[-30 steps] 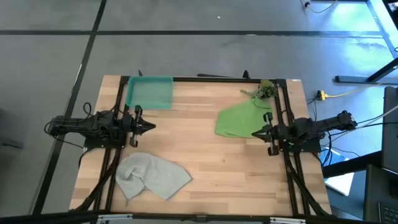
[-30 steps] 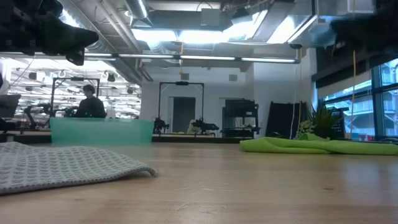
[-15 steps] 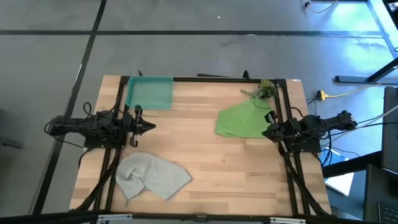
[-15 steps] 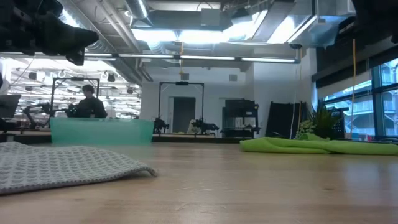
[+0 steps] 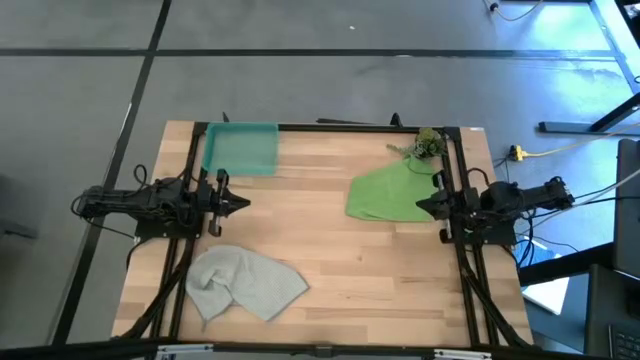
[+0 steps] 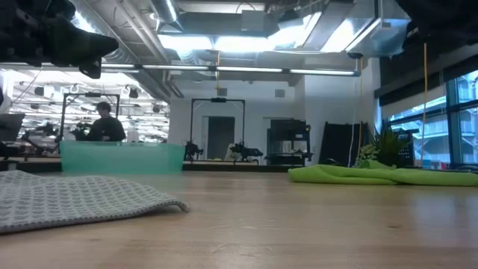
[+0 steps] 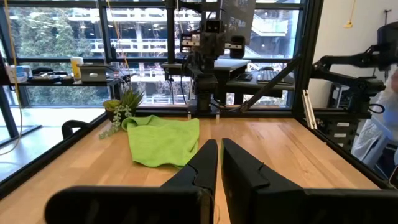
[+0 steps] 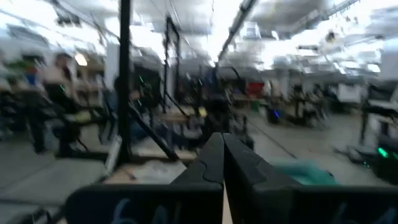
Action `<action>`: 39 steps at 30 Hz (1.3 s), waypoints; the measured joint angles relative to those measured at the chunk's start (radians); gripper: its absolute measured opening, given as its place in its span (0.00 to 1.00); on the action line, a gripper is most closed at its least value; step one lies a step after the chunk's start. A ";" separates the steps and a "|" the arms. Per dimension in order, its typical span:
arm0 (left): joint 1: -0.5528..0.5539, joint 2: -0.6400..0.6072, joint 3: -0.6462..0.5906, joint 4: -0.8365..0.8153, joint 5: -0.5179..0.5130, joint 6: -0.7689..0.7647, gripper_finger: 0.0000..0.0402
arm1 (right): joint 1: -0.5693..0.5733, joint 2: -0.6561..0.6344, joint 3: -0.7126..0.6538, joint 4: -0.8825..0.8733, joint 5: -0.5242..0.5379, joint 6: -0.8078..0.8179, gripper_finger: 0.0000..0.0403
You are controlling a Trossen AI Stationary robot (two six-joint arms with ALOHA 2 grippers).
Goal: Roll microfiber towels into tight, uniform cylinder then place into a basket
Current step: Roll the green towel
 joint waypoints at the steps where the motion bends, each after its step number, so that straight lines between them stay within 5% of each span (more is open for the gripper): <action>1: 0.000 0.000 0.000 0.000 0.000 0.000 0.05 | 0.000 0.005 0.028 -0.050 0.009 0.001 0.00; 14: 0.000 0.000 0.000 0.000 0.000 0.000 0.05 | 0.000 0.106 0.347 -0.636 0.244 0.099 0.00; 30: 0.000 0.000 0.000 0.000 0.000 0.000 0.05 | 0.000 0.142 0.382 -0.683 0.239 0.132 0.01; 39: 0.000 0.000 0.000 0.000 0.000 0.000 0.05 | -0.001 0.286 0.382 -0.696 0.256 0.260 0.00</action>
